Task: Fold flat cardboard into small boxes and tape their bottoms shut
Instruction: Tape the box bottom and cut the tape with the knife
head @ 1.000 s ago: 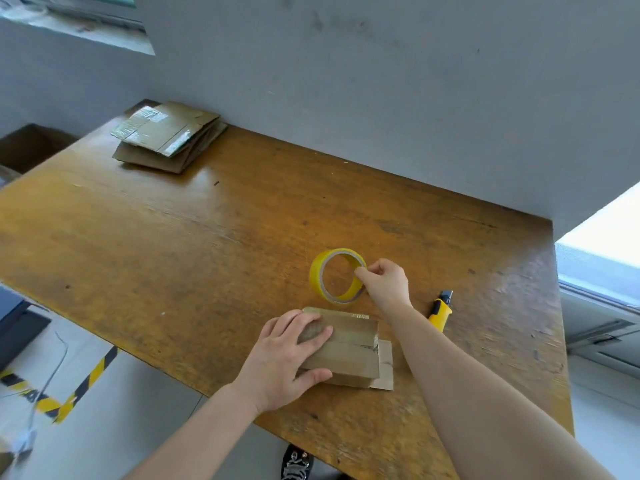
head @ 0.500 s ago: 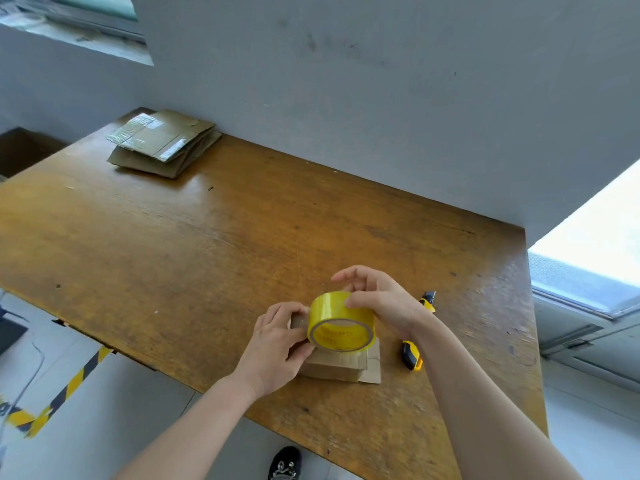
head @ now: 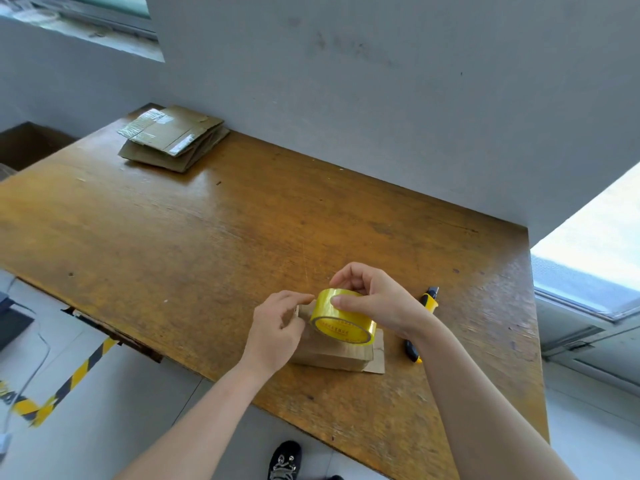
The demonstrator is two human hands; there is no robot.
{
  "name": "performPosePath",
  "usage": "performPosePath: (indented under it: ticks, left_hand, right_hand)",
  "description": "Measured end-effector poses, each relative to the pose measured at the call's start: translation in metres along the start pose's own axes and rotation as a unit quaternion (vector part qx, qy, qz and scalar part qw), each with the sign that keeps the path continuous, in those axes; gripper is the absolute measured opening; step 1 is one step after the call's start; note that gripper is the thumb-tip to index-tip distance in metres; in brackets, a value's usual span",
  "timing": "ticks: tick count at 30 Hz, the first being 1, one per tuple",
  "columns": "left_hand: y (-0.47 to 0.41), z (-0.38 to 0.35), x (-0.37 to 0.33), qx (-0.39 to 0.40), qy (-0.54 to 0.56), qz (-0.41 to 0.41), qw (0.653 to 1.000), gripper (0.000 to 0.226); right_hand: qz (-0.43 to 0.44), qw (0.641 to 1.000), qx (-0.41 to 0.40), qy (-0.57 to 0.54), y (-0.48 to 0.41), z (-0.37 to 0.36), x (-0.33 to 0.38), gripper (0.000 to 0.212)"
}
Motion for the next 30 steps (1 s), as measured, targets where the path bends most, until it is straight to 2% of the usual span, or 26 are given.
performPosePath:
  ticks: [5, 14, 16, 19, 24, 25, 27, 30]
  left_hand:
    - [0.011, 0.011, -0.001, -0.068, 0.116, 0.072, 0.988, 0.025]
    - [0.007, -0.006, 0.012, -0.001, 0.146, 0.207, 0.967, 0.029]
    - [0.005, -0.001, 0.008, -0.009, 0.061, 0.189, 0.98, 0.026]
    - [0.002, 0.012, -0.009, -0.042, -0.071, 0.115, 0.99, 0.023]
    - [-0.004, 0.028, -0.032, -0.094, -0.132, 0.042, 0.986, 0.021]
    - [-0.005, 0.029, -0.03, -0.096, -0.117, 0.053, 0.987, 0.02]
    - [-0.006, 0.028, -0.015, -0.101, -0.018, 0.122, 0.987, 0.02]
    - [-0.004, 0.019, 0.006, -0.088, 0.16, 0.224, 0.957, 0.01]
  right_hand:
    - [0.004, 1.0, -0.004, 0.013, -0.004, -0.003, 0.0, 0.02]
    - [0.013, 0.998, -0.008, 0.053, -0.011, -0.004, 0.003, 0.019]
    - [0.004, 0.999, -0.012, 0.052, -0.012, -0.004, 0.0, 0.022]
    - [-0.014, 0.998, -0.026, 0.061, -0.014, -0.003, -0.007, 0.03]
    - [0.018, 0.995, -0.05, 0.086, -0.015, -0.006, -0.006, 0.038]
    - [0.028, 0.994, -0.056, 0.09, -0.015, -0.006, -0.004, 0.037]
    - [0.039, 0.992, -0.063, 0.102, -0.015, -0.007, -0.003, 0.034]
    - [0.05, 0.99, -0.072, 0.114, -0.016, -0.009, -0.005, 0.031]
Point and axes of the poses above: each hand's wrist, its own y-axis away from the middle knuckle, its own z-axis out of the back of the hand, x = y × z, the point moved 10 cm from there along -y, towards the middle knuckle, and after that the axes turned 1 degree about -x, right-handed, at the moved point
